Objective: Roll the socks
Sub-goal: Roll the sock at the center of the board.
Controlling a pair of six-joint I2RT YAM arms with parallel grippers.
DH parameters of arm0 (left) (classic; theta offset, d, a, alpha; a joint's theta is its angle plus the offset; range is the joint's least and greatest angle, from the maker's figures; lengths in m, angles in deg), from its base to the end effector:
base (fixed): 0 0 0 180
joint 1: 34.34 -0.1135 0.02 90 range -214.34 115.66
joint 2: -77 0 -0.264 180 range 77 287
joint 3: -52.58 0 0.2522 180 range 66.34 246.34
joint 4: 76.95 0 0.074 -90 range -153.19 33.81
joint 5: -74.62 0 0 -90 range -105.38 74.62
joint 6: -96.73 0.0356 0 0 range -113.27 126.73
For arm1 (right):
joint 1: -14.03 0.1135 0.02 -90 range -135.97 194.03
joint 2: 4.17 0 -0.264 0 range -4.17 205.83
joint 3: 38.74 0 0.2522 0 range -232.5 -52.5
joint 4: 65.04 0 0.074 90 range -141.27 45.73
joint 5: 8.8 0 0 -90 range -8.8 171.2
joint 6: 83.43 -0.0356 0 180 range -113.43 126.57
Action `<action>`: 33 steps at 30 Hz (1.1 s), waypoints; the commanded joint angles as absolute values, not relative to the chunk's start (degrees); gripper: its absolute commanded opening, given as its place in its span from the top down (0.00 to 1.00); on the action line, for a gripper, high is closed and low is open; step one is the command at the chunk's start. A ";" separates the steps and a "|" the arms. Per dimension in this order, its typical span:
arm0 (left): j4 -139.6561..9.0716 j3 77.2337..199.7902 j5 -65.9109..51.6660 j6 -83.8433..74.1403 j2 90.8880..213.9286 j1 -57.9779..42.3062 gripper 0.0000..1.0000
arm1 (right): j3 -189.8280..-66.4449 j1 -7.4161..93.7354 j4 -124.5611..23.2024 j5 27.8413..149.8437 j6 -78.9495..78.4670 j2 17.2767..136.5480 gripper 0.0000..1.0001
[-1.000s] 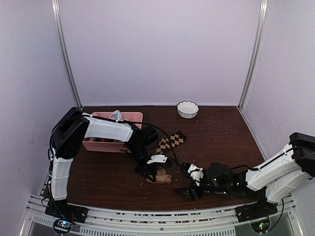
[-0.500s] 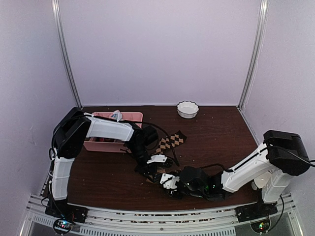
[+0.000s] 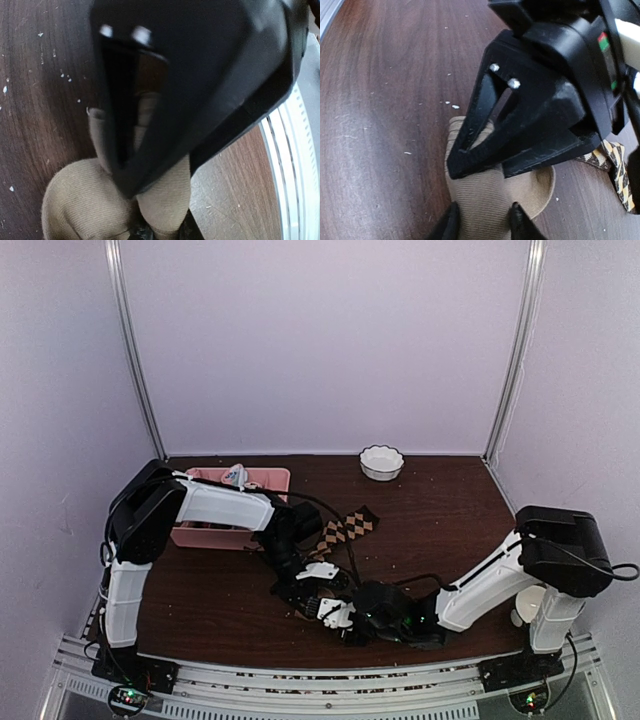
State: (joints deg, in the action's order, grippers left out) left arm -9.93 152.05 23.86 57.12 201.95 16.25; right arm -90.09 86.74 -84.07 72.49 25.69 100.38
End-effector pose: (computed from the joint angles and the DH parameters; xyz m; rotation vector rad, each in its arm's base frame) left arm 0.2330 -0.3191 0.1199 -2.2379 -1.8748 1.0406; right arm 0.1026 0.3113 0.1058 -1.5058 1.5810 0.3727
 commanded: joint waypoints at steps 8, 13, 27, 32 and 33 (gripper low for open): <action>-22.42 141.83 11.43 51.99 196.39 16.31 0.77 | -91.28 85.31 -75.96 80.88 17.33 101.49 1.00; -28.35 136.78 9.02 49.89 186.66 14.97 0.70 | -90.04 82.15 -73.86 87.19 7.85 101.51 1.00; -29.15 132.81 10.08 51.29 182.55 18.60 0.70 | -96.96 72.58 -56.88 110.46 -8.39 107.53 1.00; -29.65 131.57 8.28 50.69 180.49 18.68 0.70 | -99.60 70.60 -51.99 108.76 -11.44 112.64 1.00; -30.51 130.89 7.96 50.05 179.47 18.43 0.70 | -99.95 70.29 -50.98 107.87 -11.72 113.55 1.00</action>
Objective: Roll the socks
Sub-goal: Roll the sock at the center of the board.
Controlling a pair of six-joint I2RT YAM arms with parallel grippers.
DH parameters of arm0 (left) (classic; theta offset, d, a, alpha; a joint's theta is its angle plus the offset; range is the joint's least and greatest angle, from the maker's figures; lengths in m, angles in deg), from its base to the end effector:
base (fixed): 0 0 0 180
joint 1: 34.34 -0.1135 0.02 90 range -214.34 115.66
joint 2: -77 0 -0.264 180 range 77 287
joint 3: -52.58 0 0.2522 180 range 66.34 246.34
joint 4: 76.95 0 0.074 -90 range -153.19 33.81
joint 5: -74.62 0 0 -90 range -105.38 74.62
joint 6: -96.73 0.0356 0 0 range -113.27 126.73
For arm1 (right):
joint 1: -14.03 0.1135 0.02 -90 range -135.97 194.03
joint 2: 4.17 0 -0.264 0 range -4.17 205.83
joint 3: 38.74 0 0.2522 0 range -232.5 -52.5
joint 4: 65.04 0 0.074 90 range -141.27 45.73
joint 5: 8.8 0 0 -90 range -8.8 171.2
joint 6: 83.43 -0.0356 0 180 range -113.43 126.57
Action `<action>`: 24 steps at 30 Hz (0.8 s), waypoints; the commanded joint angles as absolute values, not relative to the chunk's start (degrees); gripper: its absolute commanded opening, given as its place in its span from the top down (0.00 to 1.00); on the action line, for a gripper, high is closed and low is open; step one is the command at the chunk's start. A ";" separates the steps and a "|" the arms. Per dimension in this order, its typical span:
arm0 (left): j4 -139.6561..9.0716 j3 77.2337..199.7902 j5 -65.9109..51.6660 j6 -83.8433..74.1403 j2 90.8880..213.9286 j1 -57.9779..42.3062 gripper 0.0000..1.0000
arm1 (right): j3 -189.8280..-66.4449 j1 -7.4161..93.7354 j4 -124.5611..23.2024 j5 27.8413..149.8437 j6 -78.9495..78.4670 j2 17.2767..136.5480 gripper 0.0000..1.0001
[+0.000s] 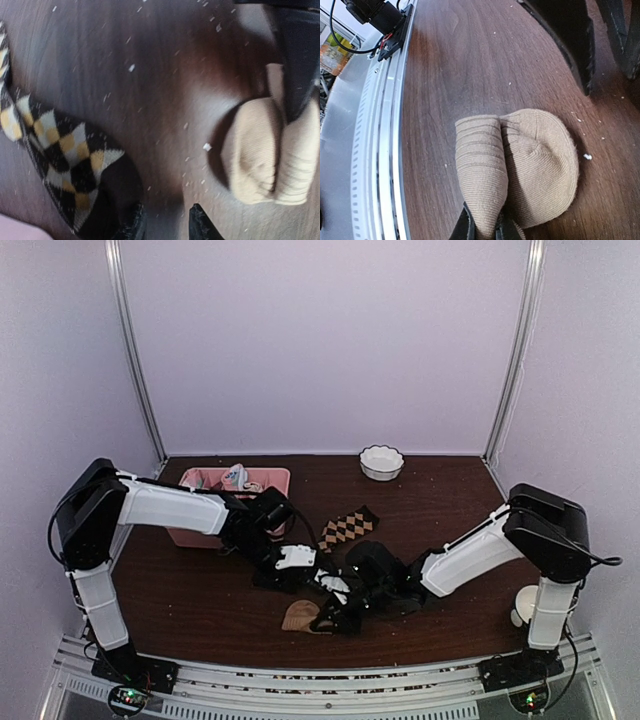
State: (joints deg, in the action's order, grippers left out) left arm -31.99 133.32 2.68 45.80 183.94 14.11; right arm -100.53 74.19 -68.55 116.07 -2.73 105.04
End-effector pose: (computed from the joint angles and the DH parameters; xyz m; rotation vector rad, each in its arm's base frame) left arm 0.2292 -0.2753 0.1526 1.9910 1.9723 -0.4817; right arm 0.1574 0.3153 0.1055 -1.3875 2.1333 1.2624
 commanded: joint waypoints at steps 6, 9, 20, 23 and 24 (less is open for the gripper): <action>-33.73 129.63 9.64 45.39 175.66 13.10 0.69 | -102.23 68.96 -44.67 104.13 -12.93 118.04 1.00; -29.29 130.70 12.23 47.42 175.25 12.81 0.69 | -101.91 67.52 -44.45 104.28 -14.96 119.15 1.00; -29.21 127.57 10.76 51.69 174.65 18.76 0.69 | -99.69 65.55 -45.48 103.48 -17.86 118.57 1.00; -33.46 127.17 6.07 51.04 176.14 20.17 0.69 | -99.36 65.51 -45.71 104.30 -18.20 118.79 1.00; -34.70 127.41 4.40 50.73 176.71 20.30 0.69 | -99.10 65.46 -45.87 104.73 -18.25 118.90 1.00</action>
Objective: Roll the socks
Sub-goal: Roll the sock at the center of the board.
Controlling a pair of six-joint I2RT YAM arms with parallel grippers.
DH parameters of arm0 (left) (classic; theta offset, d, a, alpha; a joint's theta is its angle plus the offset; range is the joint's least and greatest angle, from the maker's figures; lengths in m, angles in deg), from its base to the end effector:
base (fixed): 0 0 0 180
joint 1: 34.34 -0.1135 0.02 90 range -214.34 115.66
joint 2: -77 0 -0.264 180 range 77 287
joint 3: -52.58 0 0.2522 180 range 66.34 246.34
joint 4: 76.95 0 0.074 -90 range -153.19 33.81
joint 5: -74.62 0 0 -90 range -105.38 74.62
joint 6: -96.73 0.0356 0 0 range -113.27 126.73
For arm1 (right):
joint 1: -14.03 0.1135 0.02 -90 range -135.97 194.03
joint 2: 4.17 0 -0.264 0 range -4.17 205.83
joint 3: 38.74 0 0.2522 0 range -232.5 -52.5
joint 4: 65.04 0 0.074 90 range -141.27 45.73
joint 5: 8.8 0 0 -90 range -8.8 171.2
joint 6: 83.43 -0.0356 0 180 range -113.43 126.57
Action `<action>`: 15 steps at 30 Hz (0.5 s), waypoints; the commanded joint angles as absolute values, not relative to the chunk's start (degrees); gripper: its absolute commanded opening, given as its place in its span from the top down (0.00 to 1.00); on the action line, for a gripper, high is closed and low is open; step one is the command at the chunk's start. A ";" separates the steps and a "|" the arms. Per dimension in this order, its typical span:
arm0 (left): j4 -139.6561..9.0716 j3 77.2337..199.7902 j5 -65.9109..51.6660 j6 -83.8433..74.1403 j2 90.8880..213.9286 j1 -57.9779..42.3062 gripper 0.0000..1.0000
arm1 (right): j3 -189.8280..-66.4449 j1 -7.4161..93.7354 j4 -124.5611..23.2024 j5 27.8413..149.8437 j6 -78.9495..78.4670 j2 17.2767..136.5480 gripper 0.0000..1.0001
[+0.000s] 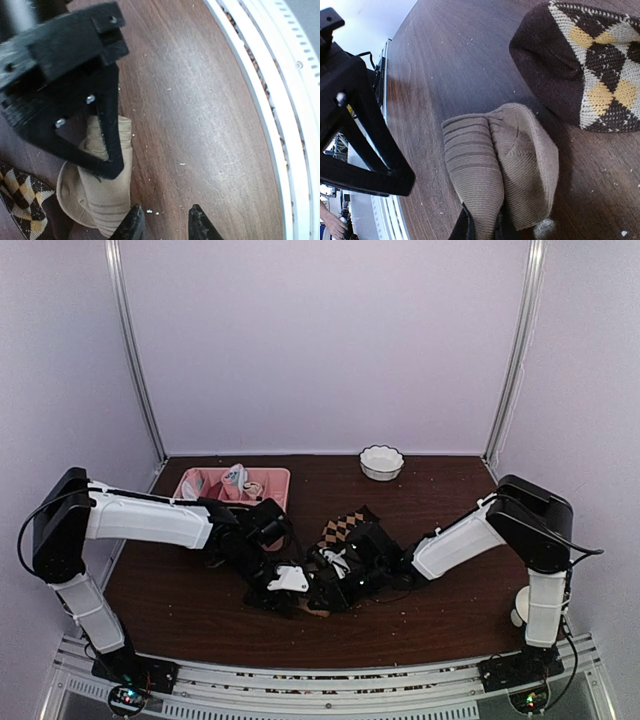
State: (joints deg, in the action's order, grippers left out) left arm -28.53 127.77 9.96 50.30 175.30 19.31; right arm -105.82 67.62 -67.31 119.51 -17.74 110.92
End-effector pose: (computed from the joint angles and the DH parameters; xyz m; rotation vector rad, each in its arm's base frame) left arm 0.1796 -0.2697 0.1750 2.1583 1.7663 -0.6639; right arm 0.2029 0.3123 0.0921 -1.0158 2.4307 1.3715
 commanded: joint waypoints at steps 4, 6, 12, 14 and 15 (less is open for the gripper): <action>-37.92 128.46 -1.66 51.41 180.16 20.51 0.69 | -98.24 65.22 -46.75 107.26 -18.60 119.33 1.00; -37.69 129.60 -3.02 51.60 181.88 20.51 0.69 | -97.61 65.04 -47.33 108.30 -19.00 119.33 1.00; -39.76 129.05 -3.31 51.17 183.25 21.01 0.69 | -96.44 64.83 -49.59 112.86 -20.13 119.24 1.00; -40.54 128.95 -4.53 50.84 183.66 21.04 0.69 | -96.25 64.78 -49.79 113.78 -20.23 119.26 1.00; -40.49 128.92 -4.62 50.95 183.59 21.04 0.69 | -96.23 64.75 -49.58 114.13 -20.05 119.41 1.00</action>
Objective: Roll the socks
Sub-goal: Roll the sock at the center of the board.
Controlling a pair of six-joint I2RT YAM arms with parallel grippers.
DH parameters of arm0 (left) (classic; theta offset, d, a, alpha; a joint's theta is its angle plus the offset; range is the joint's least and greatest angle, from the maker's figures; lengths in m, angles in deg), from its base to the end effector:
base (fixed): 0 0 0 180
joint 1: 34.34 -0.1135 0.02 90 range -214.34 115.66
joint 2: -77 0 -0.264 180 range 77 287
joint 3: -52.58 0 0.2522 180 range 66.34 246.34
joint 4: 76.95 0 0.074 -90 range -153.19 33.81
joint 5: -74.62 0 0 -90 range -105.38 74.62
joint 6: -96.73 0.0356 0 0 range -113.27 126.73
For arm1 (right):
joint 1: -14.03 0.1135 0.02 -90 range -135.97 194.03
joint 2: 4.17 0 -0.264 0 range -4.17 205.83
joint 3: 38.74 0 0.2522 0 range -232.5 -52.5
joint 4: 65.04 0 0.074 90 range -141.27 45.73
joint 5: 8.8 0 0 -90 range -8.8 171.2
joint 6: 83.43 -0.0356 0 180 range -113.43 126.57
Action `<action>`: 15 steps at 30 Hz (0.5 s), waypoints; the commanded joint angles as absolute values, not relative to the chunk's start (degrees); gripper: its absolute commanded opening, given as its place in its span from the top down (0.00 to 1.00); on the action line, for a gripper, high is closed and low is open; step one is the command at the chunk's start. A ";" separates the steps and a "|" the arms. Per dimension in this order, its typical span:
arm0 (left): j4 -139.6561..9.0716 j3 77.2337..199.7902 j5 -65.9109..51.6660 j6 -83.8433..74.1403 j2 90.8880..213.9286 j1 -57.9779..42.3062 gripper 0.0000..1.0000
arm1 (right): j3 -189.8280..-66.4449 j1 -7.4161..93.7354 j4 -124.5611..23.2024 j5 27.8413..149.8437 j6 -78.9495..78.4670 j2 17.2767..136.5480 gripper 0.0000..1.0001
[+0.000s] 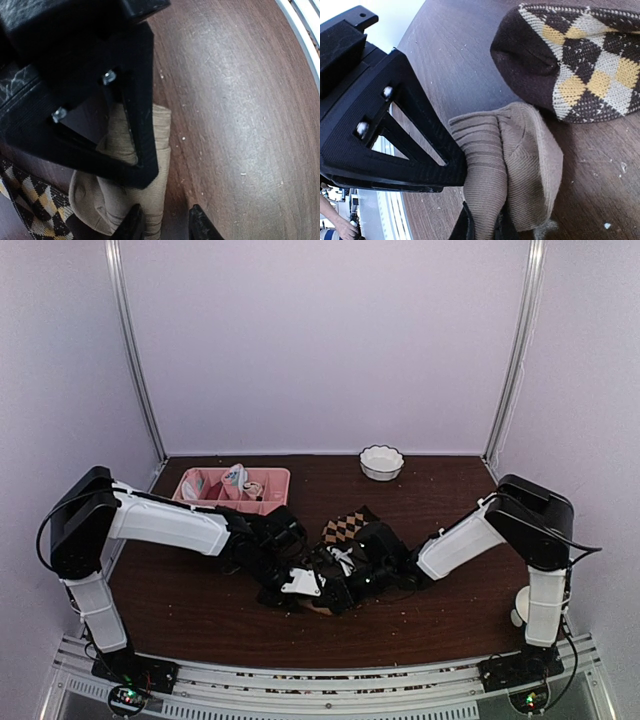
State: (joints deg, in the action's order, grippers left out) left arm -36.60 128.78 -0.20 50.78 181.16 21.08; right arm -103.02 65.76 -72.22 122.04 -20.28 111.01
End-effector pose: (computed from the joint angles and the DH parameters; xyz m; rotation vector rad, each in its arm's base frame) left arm 0.1895 -0.2913 0.1505 2.1531 1.7313 -0.4186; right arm 0.2074 0.3005 0.0869 -0.9547 2.4260 1.4386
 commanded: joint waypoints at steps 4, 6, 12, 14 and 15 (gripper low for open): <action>-37.85 129.39 -2.56 50.94 181.39 21.04 0.69 | -95.55 64.53 -48.65 113.81 -19.36 119.40 1.00; -35.08 130.35 -0.43 50.85 180.26 21.04 0.69 | -94.68 64.34 -48.81 113.74 -19.28 119.31 1.00; -33.16 131.86 3.21 49.23 178.77 20.60 0.69 | -92.06 64.24 -51.46 114.95 -20.19 119.16 1.00; -33.05 132.52 4.03 49.10 179.71 20.64 0.69 | -91.52 64.30 -52.31 115.54 -20.84 119.02 1.00; -33.04 132.83 4.18 49.05 180.31 20.68 0.69 | -91.44 64.25 -52.57 115.85 -21.14 119.06 1.00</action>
State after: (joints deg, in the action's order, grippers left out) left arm -33.89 130.46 1.54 49.95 180.29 21.00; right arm -99.75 64.77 -77.86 123.81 -20.78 111.14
